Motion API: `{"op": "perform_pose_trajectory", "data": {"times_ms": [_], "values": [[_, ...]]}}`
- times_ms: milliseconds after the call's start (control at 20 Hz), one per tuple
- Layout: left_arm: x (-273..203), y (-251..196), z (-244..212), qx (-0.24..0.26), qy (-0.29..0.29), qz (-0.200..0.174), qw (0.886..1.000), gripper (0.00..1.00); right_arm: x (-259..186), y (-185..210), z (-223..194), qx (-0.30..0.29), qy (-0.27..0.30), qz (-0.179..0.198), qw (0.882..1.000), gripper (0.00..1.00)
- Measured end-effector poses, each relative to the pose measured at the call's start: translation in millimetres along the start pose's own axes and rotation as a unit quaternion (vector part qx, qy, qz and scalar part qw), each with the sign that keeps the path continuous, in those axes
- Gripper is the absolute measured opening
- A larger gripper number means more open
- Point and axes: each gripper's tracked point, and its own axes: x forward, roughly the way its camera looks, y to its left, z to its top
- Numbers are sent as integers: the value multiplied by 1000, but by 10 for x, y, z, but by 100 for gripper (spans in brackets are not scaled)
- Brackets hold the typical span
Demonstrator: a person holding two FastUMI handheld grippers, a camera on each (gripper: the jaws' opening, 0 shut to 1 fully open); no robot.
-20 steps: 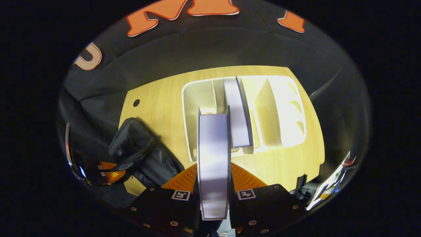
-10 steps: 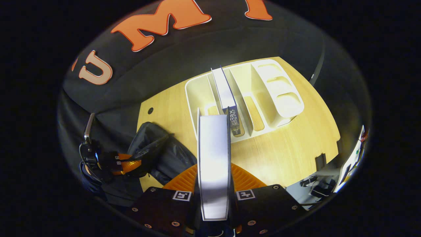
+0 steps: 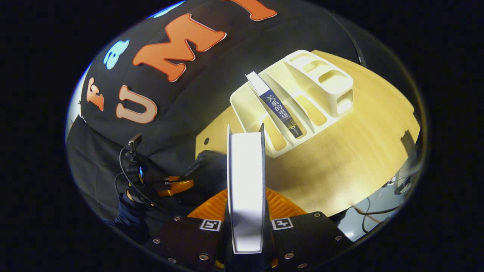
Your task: Open the schoolbag, grab two books from the bookshelf and put them into the schoolbag.
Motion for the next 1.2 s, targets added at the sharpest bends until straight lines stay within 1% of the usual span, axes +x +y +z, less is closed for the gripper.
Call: {"op": "perform_pose_trajectory", "data": {"times_ms": [100, 200, 300, 500, 700, 750, 850, 1050, 1200], "values": [[-15, -36, 5, -5, 0, 1, 1000, 4, 147, 26, -159, 31, -6, 40, 999, 33], [-8, -44, 7, -11, -1, 5, 1000, 4, 300, 104, -312, 47, -4, 78, 996, 33], [2, -54, 27, -17, -4, 6, 1000, 4, 480, 166, -458, 50, 1, 100, 994, 33], [30, -77, 21, -26, -9, 12, 1000, 4, 893, 242, -674, 50, 12, 117, 992, 33], [19, -134, 2, -34, -15, 17, 999, 4, 1329, 303, -836, 67, 20, 121, 990, 33], [31, -172, 3, -39, -13, 14, 999, 4, 1415, 348, -881, 71, 24, 125, 989, 33], [34, -228, 5, -27, -17, 16, 999, 4, 1585, 408, -916, 86, 21, 131, 987, 33], [41, -315, 24, -28, -21, 11, 999, 4, 1936, 560, -1070, 93, 31, 139, 985, 33], [60, -351, 27, -33, -25, 11, 999, 4, 2109, 616, -1112, 114, 36, 149, 982, 33]]}}
